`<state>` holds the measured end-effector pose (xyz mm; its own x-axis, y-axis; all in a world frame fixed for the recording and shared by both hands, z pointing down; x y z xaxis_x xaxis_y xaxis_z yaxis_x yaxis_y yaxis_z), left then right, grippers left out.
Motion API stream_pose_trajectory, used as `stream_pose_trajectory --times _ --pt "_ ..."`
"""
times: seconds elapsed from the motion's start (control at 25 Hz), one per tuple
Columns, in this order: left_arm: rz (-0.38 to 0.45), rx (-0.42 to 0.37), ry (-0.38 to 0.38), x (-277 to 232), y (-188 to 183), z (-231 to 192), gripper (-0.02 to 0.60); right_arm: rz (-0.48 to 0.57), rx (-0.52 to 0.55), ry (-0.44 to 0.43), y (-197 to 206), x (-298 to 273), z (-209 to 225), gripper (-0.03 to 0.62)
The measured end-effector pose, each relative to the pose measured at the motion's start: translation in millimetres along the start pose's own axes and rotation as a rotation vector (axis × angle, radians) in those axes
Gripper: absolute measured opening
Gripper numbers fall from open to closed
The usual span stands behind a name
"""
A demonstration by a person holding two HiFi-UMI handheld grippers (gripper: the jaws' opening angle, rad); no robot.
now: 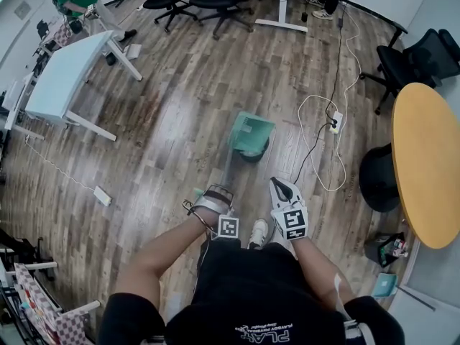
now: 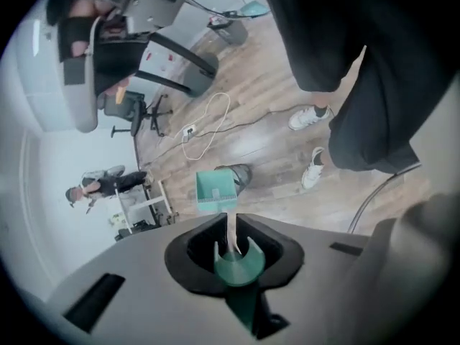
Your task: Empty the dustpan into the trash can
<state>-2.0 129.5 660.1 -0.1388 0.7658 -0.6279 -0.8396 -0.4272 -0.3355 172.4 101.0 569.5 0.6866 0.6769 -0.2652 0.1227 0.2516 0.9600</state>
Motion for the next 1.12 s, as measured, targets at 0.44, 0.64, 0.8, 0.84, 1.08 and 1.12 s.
stream_pose_trajectory --times 0.44,0.64,0.8,0.84,1.08,1.12 --pt "-0.007 0.436 -0.052 5 35 -30 0.046 0.011 -0.007 -0.005 -3 -2 -2 0.023" --pt "-0.012 0.517 -0.047 8 40 -38 0.044 0.019 -0.008 -0.012 -4 -6 -4 0.023" --pt "-0.025 0.595 -0.071 5 54 -49 0.044 0.019 -0.012 -0.017 -7 -11 -4 0.023" --pt "-0.031 0.624 -0.069 3 57 -48 0.044 0.019 -0.015 -0.019 -8 -12 -5 0.023" --pt "-0.061 0.857 -0.057 1 81 -59 0.044 0.014 -0.023 -0.023 -11 -19 -4 0.023" --pt "-0.062 0.906 -0.053 0 84 -61 0.044 0.013 -0.023 -0.024 -11 -21 -3 0.023"
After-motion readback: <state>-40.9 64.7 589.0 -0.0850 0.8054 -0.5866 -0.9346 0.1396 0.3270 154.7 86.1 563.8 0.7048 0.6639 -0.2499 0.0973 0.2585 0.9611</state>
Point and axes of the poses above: the fingertips, and each gripper's own axes: x backward along the fingers, z to its right, y out of its underside, the point moved 7 cm from there along x, backward along the fingers, and after that the axes turned 13 degrees about -y, right-handed, at the moved point
